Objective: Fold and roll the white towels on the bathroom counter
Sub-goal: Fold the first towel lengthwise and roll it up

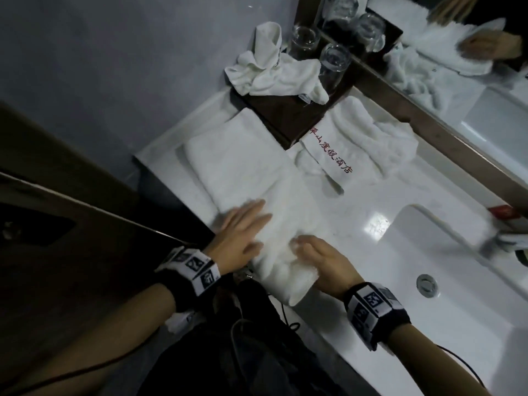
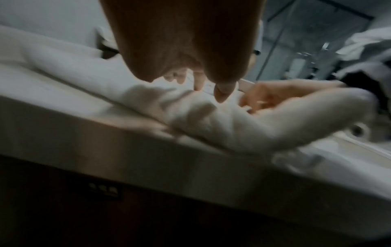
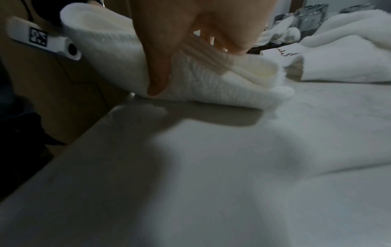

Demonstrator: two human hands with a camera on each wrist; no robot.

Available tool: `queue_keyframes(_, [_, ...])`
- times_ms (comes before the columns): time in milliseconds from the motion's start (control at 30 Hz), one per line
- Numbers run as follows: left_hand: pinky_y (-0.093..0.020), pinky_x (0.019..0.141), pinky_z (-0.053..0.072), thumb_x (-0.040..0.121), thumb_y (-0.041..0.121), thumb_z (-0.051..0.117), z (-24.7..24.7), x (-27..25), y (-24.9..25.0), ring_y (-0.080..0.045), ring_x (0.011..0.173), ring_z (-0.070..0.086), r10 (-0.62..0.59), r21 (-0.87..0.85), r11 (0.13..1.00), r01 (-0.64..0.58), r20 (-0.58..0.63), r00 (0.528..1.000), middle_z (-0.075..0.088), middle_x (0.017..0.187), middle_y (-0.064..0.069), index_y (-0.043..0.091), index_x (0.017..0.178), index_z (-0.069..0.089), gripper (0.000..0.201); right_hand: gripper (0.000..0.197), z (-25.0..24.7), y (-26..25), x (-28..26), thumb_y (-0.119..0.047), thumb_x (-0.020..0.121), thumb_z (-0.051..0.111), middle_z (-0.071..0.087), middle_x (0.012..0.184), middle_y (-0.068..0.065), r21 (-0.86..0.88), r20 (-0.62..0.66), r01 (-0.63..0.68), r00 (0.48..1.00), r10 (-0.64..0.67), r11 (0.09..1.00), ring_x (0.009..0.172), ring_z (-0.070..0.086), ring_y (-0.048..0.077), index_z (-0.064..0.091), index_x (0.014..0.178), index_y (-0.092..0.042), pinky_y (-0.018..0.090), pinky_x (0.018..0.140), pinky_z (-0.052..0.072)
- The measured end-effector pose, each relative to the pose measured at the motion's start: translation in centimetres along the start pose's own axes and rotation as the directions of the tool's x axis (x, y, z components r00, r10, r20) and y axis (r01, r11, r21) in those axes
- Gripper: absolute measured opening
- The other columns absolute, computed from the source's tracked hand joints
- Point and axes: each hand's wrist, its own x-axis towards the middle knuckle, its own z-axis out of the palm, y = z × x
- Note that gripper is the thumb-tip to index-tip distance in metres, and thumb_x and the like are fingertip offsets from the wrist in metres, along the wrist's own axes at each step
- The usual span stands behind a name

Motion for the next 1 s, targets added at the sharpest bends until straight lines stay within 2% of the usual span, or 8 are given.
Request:
queue_keyframes(100, [-0.035,0.115,-0.014,0.094,0.038,0.036,3.5,-1.7,1.4,-0.015,0.143,-0.017,-0.012,0.143,0.990,-0.012,0.167,0.986,-0.019,0.154,-0.001,0.018,0.147,0.001,0.067,0.058,1.1,1.1,-1.2,-0.018,0.082,0.066,0.035,0.148,0.004,-0.086,0.119,0.028,0.993,-0.018,0.996,0.140,0.024,0.025,0.045,0.136,-0.017,0.036,0.116,0.020])
queue_keyframes(200, [-0.042,0.113,-0.021,0.094,0.044,0.023,5.5,-3.1,3.1,-0.023,0.143,-0.019,-0.039,0.240,0.971,-0.015,0.217,0.975,-0.017,0.155,-0.008,0.008,0.145,-0.008,0.070,0.075,1.8,1.4,-3.3,-0.052,0.082,0.051,0.002,0.156,-0.012,-0.194,0.200,-0.067,0.974,0.107,0.979,0.145,-0.006,0.014,0.011,0.145,-0.038,0.032,0.117,-0.007])
queue_keyframes(333, [-0.049,0.116,-0.011,0.088,0.042,0.009,7.0,-4.1,6.1,-0.033,0.142,-0.014,-0.047,0.226,0.974,-0.002,0.212,0.976,-0.006,0.155,-0.019,0.000,0.145,0.000,0.071,0.081,2.4,0.5,-3.9,-0.041,0.070,0.032,-0.014,0.153,-0.019,-0.222,0.216,-0.151,0.956,0.200,0.963,0.143,-0.020,0.009,-0.004,0.142,-0.045,0.030,0.114,-0.011])
queue_keyframes(500, [-0.048,0.114,-0.017,0.080,0.061,0.044,7.3,-3.2,8.7,-0.032,0.142,-0.020,-0.192,0.121,0.979,0.166,0.248,0.949,-0.014,0.153,-0.023,-0.002,0.144,-0.001,0.100,0.074,1.6,0.6,-3.8,-0.051,0.072,0.027,0.001,0.155,-0.013,-0.177,0.185,-0.098,0.974,0.131,0.979,0.145,-0.003,0.014,0.012,0.143,-0.040,0.032,0.110,0.012])
queue_keyframes(567, [-0.049,0.114,-0.016,0.082,0.047,0.051,7.6,-2.9,9.8,-0.035,0.142,-0.016,-0.251,0.205,0.957,0.208,0.216,0.944,-0.011,0.153,-0.026,-0.005,0.143,0.001,0.094,0.067,1.0,0.8,-3.5,-0.051,0.077,0.033,0.015,0.155,-0.004,-0.155,0.175,-0.062,0.981,0.089,0.986,0.144,0.013,0.020,0.029,0.142,-0.033,0.034,0.107,0.023])
queue_keyframes(667, [-0.044,0.114,-0.016,0.090,0.025,0.046,9.2,-2.8,11.4,-0.036,0.142,-0.016,-0.320,0.281,0.918,0.280,0.107,0.941,-0.013,0.153,-0.026,-0.007,0.142,-0.001,0.078,0.069,0.1,2.1,-3.4,-0.015,0.075,0.061,0.025,0.153,0.003,-0.162,0.210,0.029,0.978,0.006,0.986,0.141,0.027,0.022,0.040,0.139,-0.027,0.032,0.106,0.024])
queue_keyframes(867, [-0.030,0.117,-0.010,0.091,0.027,0.048,11.3,-5.4,10.0,-0.015,0.140,-0.023,-0.197,0.156,0.970,0.186,0.057,0.979,-0.023,0.151,0.006,0.033,0.144,-0.009,0.079,0.085,-2.8,6.3,-5.3,0.014,0.057,0.066,0.045,0.142,0.008,-0.286,0.166,0.208,0.972,-0.165,0.936,0.131,0.043,0.032,0.051,0.133,-0.020,0.043,0.105,0.037])
queue_keyframes(1000, [-0.042,0.117,0.013,0.080,0.016,0.058,11.8,-6.3,11.7,-0.021,0.143,0.015,-0.212,0.289,0.933,0.212,-0.033,0.977,0.012,0.156,-0.003,0.025,0.146,0.015,0.079,0.069,-3.4,7.8,-5.8,0.010,0.062,0.075,0.055,0.133,0.011,-0.226,0.188,0.358,0.929,-0.320,0.906,0.122,0.052,0.034,0.059,0.125,-0.011,0.032,0.107,0.035])
